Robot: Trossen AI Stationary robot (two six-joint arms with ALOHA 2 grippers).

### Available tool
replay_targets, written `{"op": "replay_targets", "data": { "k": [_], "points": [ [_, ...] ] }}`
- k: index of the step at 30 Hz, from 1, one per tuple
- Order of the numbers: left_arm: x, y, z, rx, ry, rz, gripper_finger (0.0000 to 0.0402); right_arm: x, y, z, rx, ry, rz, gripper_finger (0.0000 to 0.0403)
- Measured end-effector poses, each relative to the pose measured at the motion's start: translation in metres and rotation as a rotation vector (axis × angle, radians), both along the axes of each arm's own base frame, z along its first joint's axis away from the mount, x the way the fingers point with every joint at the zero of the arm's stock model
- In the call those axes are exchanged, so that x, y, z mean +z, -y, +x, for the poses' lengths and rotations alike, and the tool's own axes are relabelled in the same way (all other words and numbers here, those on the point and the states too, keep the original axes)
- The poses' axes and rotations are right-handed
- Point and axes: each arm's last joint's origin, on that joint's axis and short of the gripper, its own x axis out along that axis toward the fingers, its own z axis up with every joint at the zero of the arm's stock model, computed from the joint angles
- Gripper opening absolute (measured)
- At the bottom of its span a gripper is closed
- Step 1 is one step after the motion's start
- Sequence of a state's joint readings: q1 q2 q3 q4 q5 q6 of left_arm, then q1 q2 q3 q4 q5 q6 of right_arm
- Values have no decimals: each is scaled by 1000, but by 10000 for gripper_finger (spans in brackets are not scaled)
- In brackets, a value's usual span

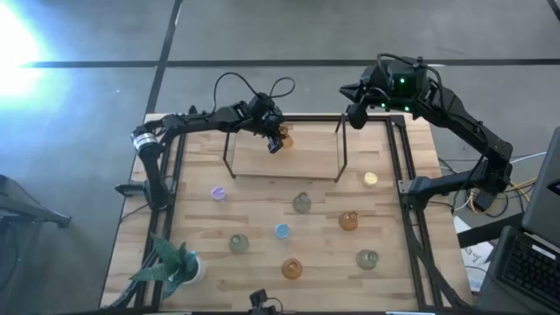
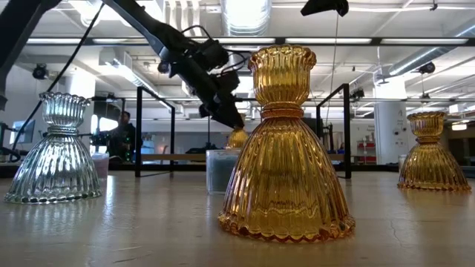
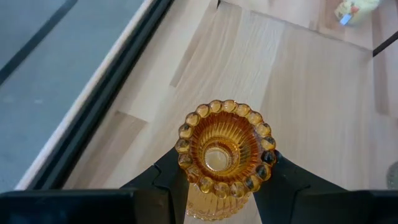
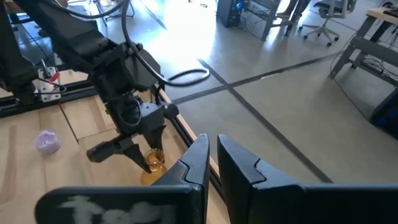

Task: Pick & Place candle stick holders
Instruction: Put the top left yellow glass candle holder on the shelf

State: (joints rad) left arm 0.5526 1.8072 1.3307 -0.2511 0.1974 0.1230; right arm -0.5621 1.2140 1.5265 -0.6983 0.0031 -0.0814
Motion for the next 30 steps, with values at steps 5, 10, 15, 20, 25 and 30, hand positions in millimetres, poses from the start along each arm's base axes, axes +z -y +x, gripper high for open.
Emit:
{"op": "replay_targets", "data": {
  "k": [5, 10, 15, 20, 25, 30],
  "points": [
    [-5, -2, 0, 25, -27, 10, 142, 0, 0, 0, 0, 1, 1, 27],
    [-7, -2, -1, 25, -45, 15, 142, 0, 0, 0, -1, 1, 3, 27],
    [-8, -2, -2, 30, -60, 39, 153, 0, 0, 0, 0, 2, 3, 27],
    [-8, -3, -4, 77, -110, 65, 173, 0, 0, 0, 0, 2, 3, 27],
    [2, -4, -4, 76, -127, 59, 189, 0, 0, 0, 0, 1, 3, 27],
    [11, -4, -5, 76, -156, 45, 213, 0, 0, 0, 0, 1, 3, 27]
  ]
}}
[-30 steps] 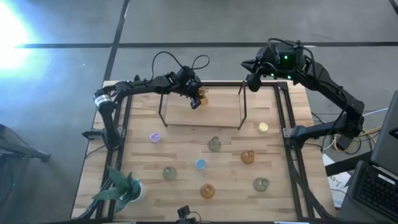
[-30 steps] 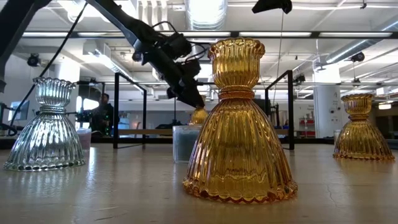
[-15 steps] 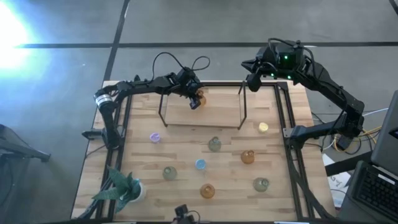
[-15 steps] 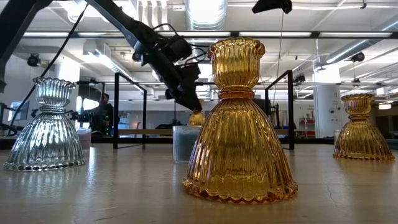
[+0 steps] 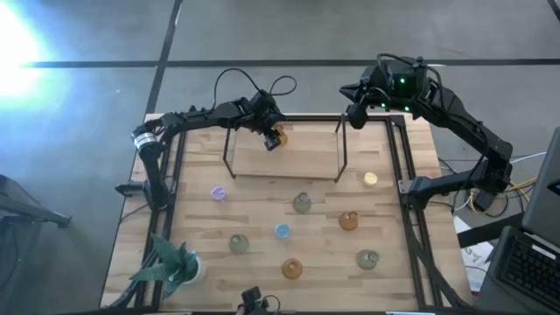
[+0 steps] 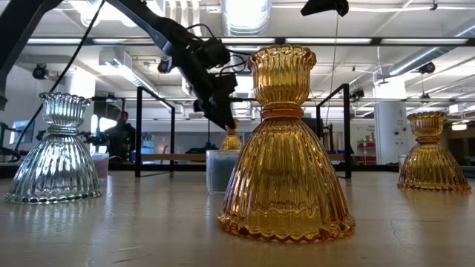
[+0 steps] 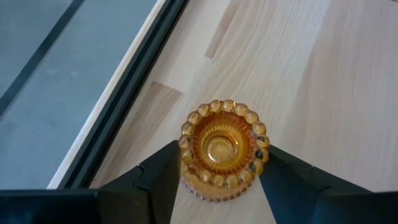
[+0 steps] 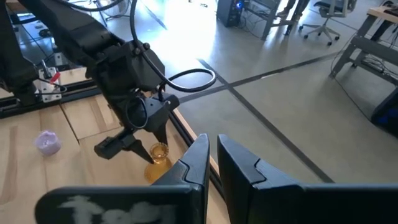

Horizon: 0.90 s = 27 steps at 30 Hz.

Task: Pick & Place candle stick holders
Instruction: Put the top left yellow glass candle holder on the shelf

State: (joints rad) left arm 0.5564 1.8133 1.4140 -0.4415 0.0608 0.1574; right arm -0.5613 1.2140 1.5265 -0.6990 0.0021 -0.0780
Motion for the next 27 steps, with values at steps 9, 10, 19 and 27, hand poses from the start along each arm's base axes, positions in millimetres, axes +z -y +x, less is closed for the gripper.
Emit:
{"op": "replay_targets", "data": {
  "k": [9, 10, 19, 27],
  "points": [
    [41, -2, 1, -12, -29, 11, 244, 0, 0, 0, 0, -1, 0, 27],
    [46, -2, 1, -13, -27, 15, 245, 0, 0, 0, 0, 0, 0, 27],
    [81, -19, -11, 25, -14, 3, 238, 0, 0, 0, 1, 1, 0, 27],
    [76, -33, 2, 12, -162, -98, 224, 0, 0, 0, 2, 0, -2, 27]
  ]
}}
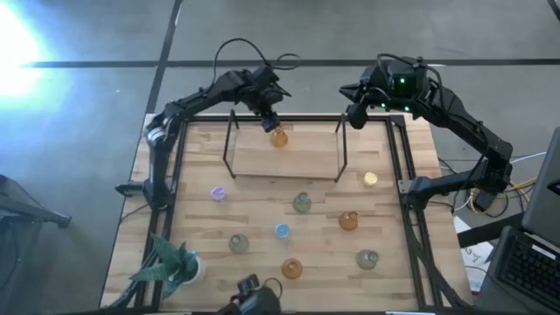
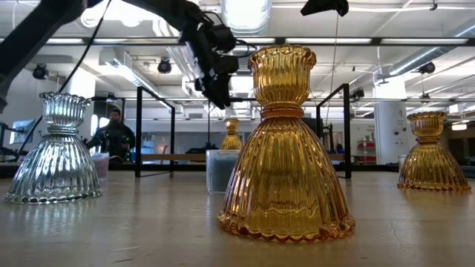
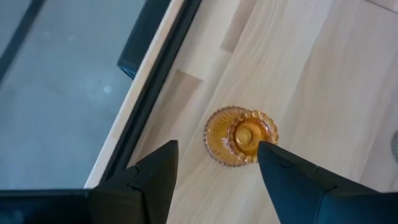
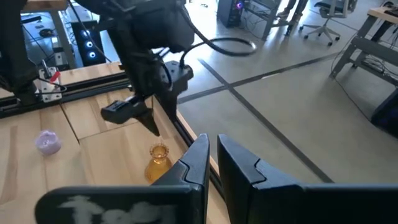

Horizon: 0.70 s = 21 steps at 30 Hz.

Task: Pick & Place candle stick holders
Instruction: Put the top left yellow glass candle holder on the shelf

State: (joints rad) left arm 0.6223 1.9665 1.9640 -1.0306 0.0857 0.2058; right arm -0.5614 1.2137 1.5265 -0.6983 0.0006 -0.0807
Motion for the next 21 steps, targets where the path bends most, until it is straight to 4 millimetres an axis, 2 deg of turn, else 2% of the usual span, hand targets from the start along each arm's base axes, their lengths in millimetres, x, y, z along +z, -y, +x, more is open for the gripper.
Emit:
{"op": "replay_targets", "data": {
  "k": [12, 21],
  "points": [
    [-12, -15, 23, -33, -157, -85, 218, 0, 0, 0, -1, 0, 3, 27],
    [-12, -13, 31, -54, -143, -97, 218, 0, 0, 0, 0, -2, 1, 27]
  ]
}}
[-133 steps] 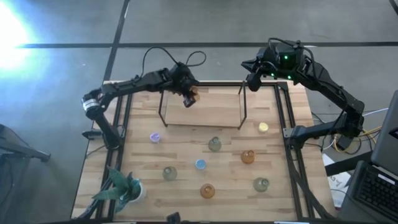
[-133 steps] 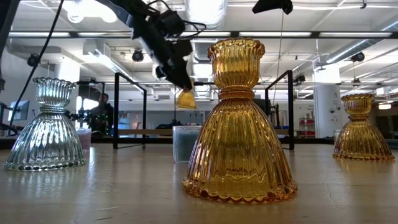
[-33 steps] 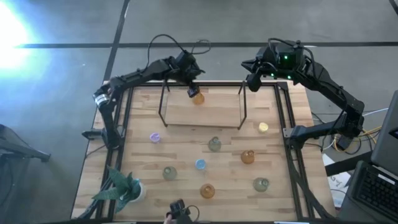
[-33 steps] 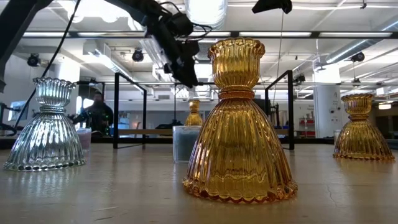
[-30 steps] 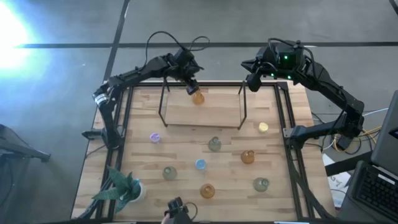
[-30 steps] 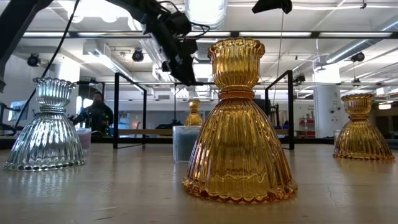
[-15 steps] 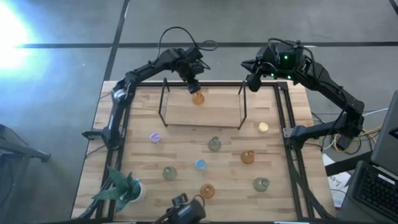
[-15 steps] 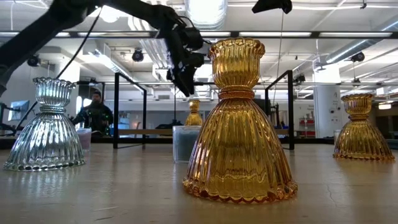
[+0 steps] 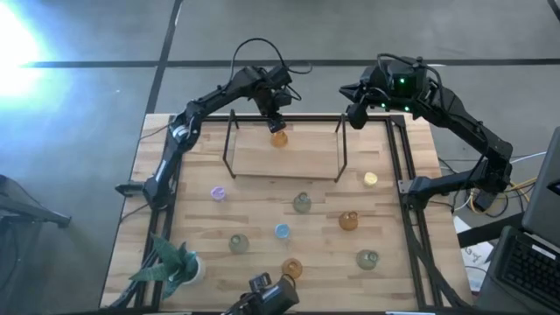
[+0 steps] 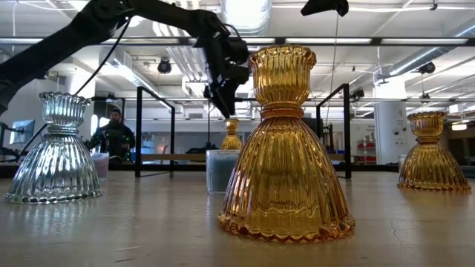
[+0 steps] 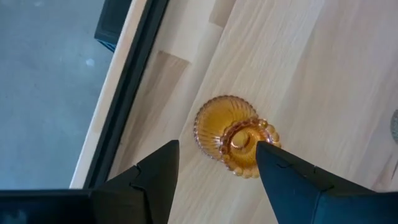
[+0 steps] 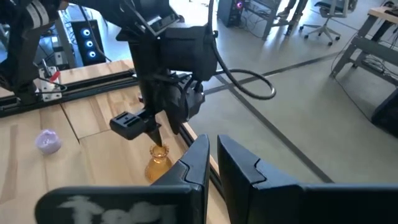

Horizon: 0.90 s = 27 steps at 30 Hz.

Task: Pick & Place candle stick holders
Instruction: Put the top left yellow glass candle holder on the shelf

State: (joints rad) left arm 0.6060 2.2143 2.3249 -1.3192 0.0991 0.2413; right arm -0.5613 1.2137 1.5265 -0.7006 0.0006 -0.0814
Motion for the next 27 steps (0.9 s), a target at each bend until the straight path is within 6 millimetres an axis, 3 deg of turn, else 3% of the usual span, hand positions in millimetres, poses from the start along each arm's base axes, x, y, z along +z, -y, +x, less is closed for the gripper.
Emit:
{"op": "replay_targets", "data": {
  "k": [14, 27],
  "points": [
    [-18, -1, 5, 5, -16, 2, 208, 0, 0, 0, 2, -3, -4, 27],
    [-29, 0, 1, 24, -92, 14, 74, 0, 0, 0, 3, -7, -6, 27]
  ]
}}
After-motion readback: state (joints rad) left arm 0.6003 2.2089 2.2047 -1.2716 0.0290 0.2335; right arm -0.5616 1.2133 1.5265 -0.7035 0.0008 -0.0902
